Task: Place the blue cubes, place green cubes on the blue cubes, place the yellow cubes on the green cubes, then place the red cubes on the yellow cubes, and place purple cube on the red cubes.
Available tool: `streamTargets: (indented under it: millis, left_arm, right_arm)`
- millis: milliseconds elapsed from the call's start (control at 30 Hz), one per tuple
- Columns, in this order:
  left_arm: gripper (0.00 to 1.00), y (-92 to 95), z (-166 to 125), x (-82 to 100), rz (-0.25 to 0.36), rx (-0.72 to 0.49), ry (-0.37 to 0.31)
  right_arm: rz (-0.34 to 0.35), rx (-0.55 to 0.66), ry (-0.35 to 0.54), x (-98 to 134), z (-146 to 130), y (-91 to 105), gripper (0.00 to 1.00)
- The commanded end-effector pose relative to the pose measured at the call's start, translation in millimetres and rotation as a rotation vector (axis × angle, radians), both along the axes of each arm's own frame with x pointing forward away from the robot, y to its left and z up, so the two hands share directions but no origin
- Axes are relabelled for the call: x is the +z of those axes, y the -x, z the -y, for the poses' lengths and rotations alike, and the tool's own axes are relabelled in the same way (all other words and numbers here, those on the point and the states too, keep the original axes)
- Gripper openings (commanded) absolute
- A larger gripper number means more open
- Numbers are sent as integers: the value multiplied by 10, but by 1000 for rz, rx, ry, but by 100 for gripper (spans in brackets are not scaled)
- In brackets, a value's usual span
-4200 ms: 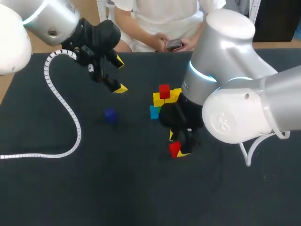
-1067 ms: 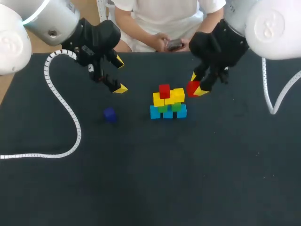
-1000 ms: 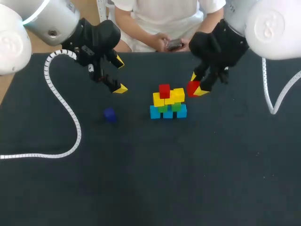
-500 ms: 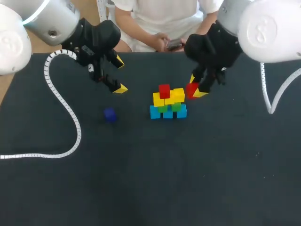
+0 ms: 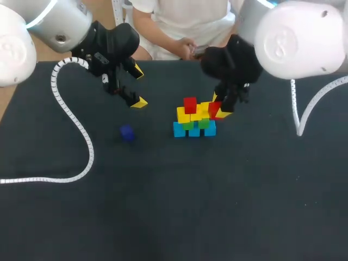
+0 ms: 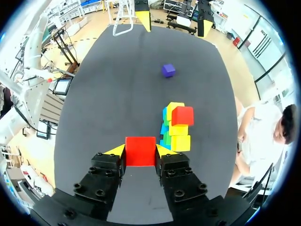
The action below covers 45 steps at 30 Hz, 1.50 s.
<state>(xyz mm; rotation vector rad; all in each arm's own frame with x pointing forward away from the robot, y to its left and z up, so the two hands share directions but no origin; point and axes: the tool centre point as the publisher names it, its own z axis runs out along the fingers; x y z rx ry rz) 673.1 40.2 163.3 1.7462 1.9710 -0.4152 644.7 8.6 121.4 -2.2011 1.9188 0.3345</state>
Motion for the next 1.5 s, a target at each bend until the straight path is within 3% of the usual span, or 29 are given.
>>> streamTargets:
  millis: [33,1500]
  left_arm:
    - [100,-4,-12,0,0,-3,2]
    - [100,-4,-12,0,0,-3,2]
  right_arm:
    - [-11,3,-2,-43,-23,-49,3]
    - [-41,60,-32,-233,-175,-385,0]
